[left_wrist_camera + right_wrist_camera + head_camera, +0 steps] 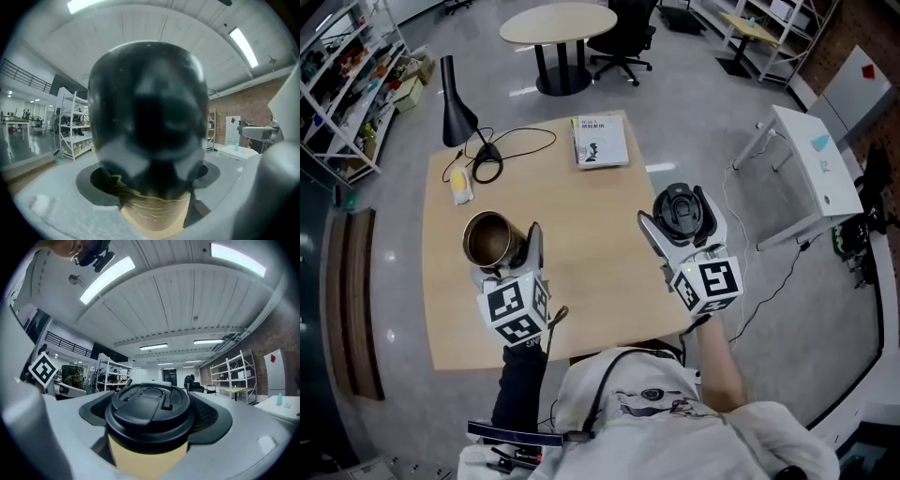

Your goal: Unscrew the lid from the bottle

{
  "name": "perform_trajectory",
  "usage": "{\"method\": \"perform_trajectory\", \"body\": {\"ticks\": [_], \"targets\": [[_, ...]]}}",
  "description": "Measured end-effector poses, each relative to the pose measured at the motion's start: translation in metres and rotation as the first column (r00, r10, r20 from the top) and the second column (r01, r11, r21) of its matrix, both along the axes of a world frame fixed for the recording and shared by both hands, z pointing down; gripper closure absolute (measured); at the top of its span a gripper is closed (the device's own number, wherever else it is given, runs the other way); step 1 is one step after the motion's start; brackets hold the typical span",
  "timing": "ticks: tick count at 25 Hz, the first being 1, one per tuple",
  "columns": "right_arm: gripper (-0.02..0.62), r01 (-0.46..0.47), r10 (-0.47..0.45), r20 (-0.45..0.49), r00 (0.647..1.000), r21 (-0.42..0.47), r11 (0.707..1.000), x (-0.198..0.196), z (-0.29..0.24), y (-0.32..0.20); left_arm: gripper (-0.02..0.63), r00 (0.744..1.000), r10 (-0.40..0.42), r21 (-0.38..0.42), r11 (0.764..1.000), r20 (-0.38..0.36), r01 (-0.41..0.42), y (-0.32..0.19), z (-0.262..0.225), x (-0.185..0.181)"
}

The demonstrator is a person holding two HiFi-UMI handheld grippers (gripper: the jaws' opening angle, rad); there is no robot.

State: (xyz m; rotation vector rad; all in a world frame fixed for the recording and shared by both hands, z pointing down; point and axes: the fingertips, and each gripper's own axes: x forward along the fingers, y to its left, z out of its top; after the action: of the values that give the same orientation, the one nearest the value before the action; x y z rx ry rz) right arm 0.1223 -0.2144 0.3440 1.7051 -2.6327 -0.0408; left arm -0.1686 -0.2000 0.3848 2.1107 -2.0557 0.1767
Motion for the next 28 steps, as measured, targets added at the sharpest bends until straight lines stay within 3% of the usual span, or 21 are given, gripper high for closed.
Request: {"method": "perform_trajectory", "body": {"ticks": [3, 14, 28], "targets": [[0.103, 0.008, -0.007, -0.018, 1.0, 0.014, 1.0, -0.005, -0.003, -0.002, 0.192, 0.999, 0.029, 0.004, 1.0, 0.031, -0.029, 0.002, 0.0, 0.009], [0.103, 0.011, -0.011, -0.031, 0.999, -0.003, 1.0, -0.01, 0.003, -0.011, 0.192, 0.993, 0.112, -0.009, 0.994, 0.036, -0.112, -0.009, 0.005, 0.023], [0.103, 0.053, -0.053, -0.029, 0.998, -0.022, 0.998, -0.009, 0.007, -0.007, 0.192, 0.988, 0.151, -0.022, 0.988, 0.028, -0.151, -0.01, 0.006, 0.042]]}}
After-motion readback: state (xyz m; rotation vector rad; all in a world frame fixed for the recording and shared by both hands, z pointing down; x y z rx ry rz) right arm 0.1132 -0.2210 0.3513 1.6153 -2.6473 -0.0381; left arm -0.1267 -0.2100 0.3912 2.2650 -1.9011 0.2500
